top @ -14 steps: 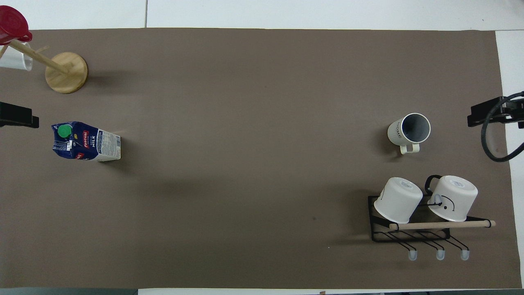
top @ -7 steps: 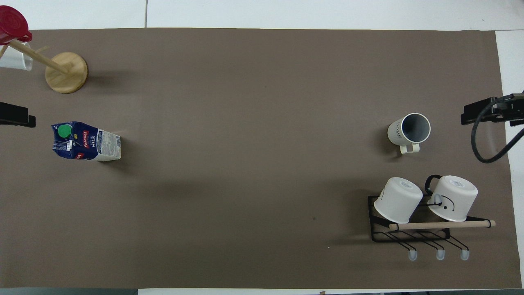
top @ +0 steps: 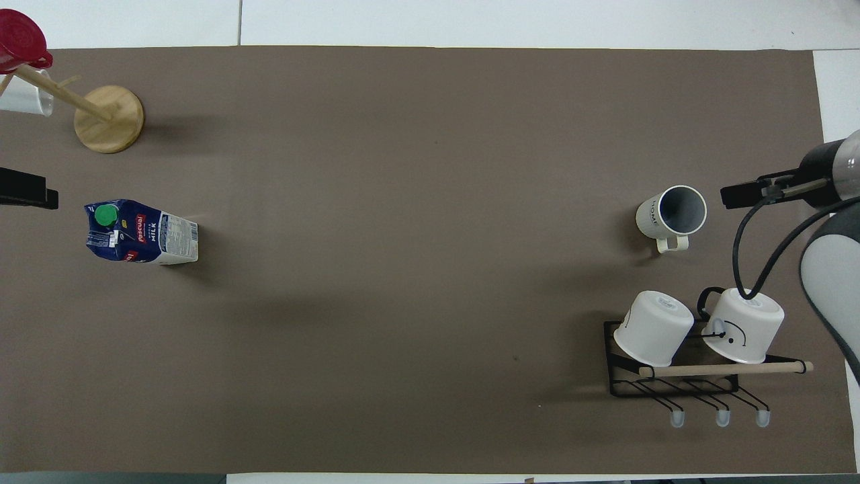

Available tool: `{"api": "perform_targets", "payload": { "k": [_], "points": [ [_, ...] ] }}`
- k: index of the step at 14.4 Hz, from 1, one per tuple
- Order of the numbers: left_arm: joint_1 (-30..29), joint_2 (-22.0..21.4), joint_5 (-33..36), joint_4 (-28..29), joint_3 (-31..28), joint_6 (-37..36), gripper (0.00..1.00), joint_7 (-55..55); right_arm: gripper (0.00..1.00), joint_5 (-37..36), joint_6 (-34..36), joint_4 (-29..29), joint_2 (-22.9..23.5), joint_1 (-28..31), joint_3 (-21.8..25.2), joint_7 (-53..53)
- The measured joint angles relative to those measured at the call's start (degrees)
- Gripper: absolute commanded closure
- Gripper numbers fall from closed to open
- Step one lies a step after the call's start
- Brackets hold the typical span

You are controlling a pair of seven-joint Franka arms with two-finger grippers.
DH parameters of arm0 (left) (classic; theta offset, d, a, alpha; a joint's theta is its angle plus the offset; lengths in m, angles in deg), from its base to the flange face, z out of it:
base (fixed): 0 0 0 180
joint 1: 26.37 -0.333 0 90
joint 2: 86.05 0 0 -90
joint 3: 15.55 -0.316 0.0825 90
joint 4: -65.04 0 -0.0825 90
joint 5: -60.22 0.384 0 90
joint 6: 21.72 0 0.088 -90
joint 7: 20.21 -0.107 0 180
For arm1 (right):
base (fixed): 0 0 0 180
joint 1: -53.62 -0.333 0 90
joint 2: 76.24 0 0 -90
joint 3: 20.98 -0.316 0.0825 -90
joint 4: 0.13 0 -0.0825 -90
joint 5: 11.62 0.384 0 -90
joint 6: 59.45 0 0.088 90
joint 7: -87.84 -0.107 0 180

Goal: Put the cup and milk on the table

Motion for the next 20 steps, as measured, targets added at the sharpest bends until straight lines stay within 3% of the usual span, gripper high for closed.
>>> {"api": "perform_targets", "payload": {
  "k": [3,8,14,20],
  "points": [
    [0.0,0.3,0.0,0.3,0.0,0.2,0.0,0.0,0.0,0.0,-7.0,-2.2,3.4,2.0,0.1,8.2],
    [0.0,0.8,0.0,4.0,0.0,5.2,0.0,0.0,0.0,3.8,-15.7,-5.2,9.9,2.5,-0.1,10.1],
    [0.0,1.1,0.0,13.0,0.0,15.7,0.0,0.0,0.02,4.5,-20.8,-8.6,11.1,2.8,-0.1,12.0],
    [0.0,1.7,-0.1,20.6,0.0,24.2,0.0,0.2,0.5,4.5,-25.5,-11.8,11.1,2.6,-0.1,12.1]
  ]
}}
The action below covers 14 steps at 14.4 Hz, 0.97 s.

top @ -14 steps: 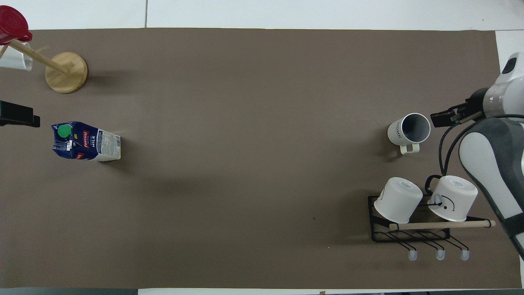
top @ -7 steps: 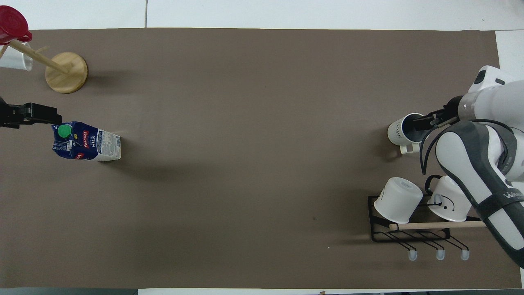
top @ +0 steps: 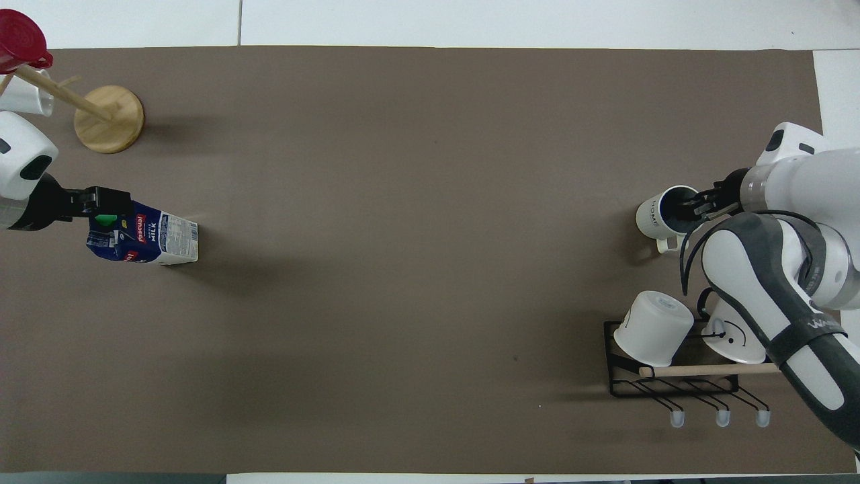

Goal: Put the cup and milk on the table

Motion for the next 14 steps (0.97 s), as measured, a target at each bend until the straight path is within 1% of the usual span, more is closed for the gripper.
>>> {"api": "perform_targets", "payload": {
  "k": [1,2,6,8,11,12,13,14],
  "points": [
    [0.0,0.3,0.0,0.4,0.0,0.4,0.0,0.1,0.67,0.0,-0.1,-0.2,0.1,0.0,0.0,0.0],
    [0.0,0.5,-0.1,0.4,0.1,0.7,0.0,0.4,1.0,0.0,-0.1,-0.3,0.3,0.0,0.0,0.0],
    [0.0,0.5,-0.1,0.5,0.2,0.8,0.0,1.2,1.0,0.2,-0.4,-0.2,0.8,0.0,0.0,-0.1],
    [0.0,0.5,-0.1,0.5,0.2,0.9,0.0,1.3,1.0,0.3,0.7,1.0,0.8,-0.1,0.0,-1.2],
    [0.0,0.5,-0.1,0.6,0.2,0.9,0.0,1.3,1.0,0.3,8.5,6.5,0.7,-2.0,-0.1,-6.9],
    [0.0,0.5,-0.1,0.7,0.1,0.8,0.03,1.4,1.0,0.3,10.9,8.6,0.7,-3.6,-0.1,-9.9],
    [0.0,0.5,-0.1,0.9,0.1,0.8,0.17,1.4,1.0,0.3,12.6,10.6,0.7,-5.6,-0.1,-13.9],
    [0.0,0.5,-0.1,1.1,0.1,0.8,0.42,1.5,1.0,0.2,13.3,11.9,0.7,-7.8,-0.2,-18.2]
  ]
}}
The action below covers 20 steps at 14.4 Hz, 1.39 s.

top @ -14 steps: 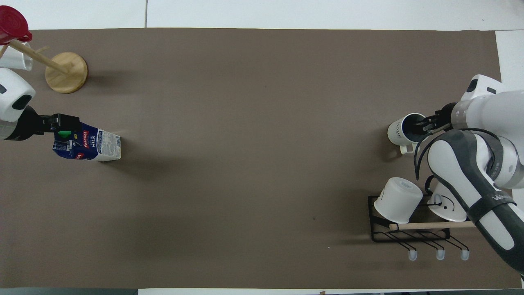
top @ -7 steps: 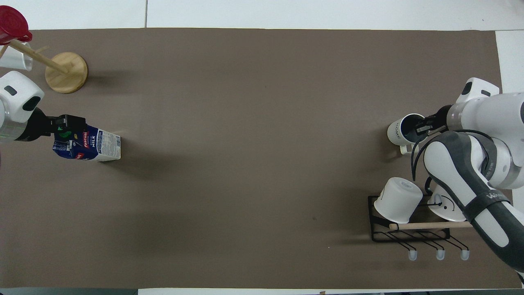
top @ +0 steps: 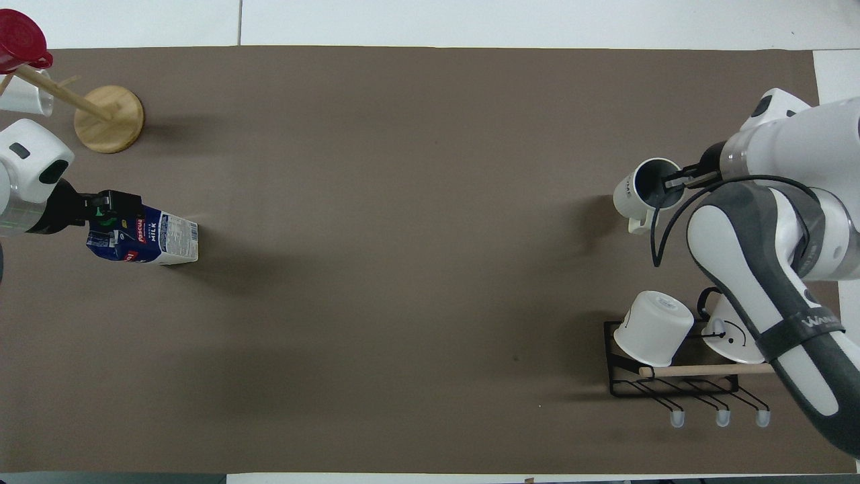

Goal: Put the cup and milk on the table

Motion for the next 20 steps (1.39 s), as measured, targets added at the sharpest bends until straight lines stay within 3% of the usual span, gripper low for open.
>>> {"api": "perform_targets", "payload": {
  "k": [2,8,15,20],
  "points": [
    [0.0,0.0,0.0,0.1,-0.1,0.0,0.99,0.2,1.0,0.0,0.1,0.8,0.0,-4.8,-0.1,-9.0],
    [-0.2,-1.0,0.0,-0.8,-0.1,-0.2,1.0,0.2,1.0,-0.3,-2.7,-1.0,0.9,-20.2,-0.4,-34.5],
    [1.2,-1.6,0.0,-12.5,0.9,-12.7,1.0,0.6,1.0,-2.7,-8.5,-6.5,1.4,-20.4,0.2,-35.4],
    [10.0,0.2,1.2,-15.5,1.5,-12.9,1.0,13.2,1.0,-3.5,-10.6,-8.3,1.6,-21.7,0.0,-35.4]
  ]
}}
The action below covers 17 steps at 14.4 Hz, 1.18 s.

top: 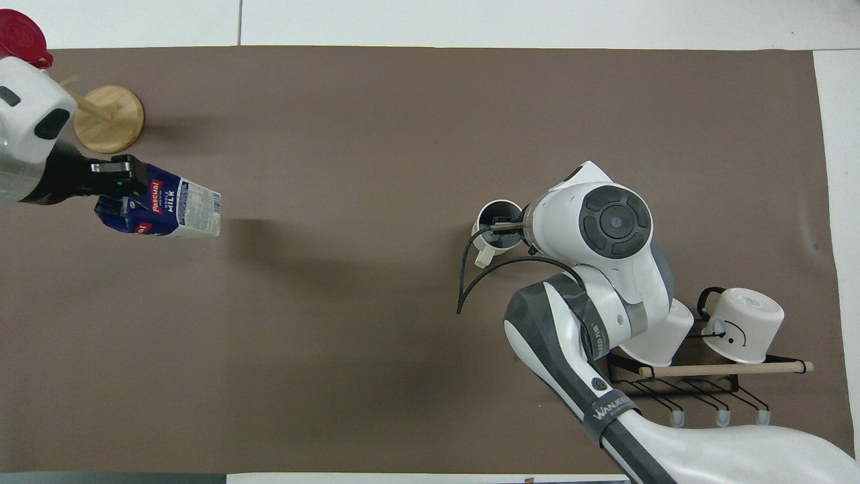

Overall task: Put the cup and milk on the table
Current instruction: 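Set the mug mid-table with the right gripper while the left gripper carries the carton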

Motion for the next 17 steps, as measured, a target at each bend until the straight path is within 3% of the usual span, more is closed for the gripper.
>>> {"api": "perform_targets", "payload": {
  "k": [3,4,5,11,15,17],
  "points": [
    [5.2,2.3,0.5,-2.0,0.1,0.1,1.0,7.6,1.0,-1.2,-0.3,-0.1,0.6,-1.0,-0.1,0.0],
    [7.1,3.2,0.6,-2.6,0.2,0.1,1.0,10.1,0.38,-1.2,-0.3,-0.1,0.7,-1.0,0.0,0.0],
    [9.1,4.1,0.6,-3.0,0.2,0.1,1.0,13.0,0.0,-1.2,-0.3,-0.1,0.7,-1.0,0.0,0.0],
    [20.9,9.5,3.2,-7.4,0.3,0.5,1.0,29.0,0.0,-1.2,1.2,1.9,-0.2,0.6,0.3,0.0],
    [26.0,14.0,3.3,-10.3,0.4,2.9,1.0,36.1,0.0,-1.3,14.3,10.0,-3.2,6.9,0.8,1.3],
    [28.6,16.1,3.3,-11.0,0.4,4.4,1.0,38.6,0.0,-1.3,21.2,14.2,-4.6,11.3,0.9,7.0]
  ]
}}
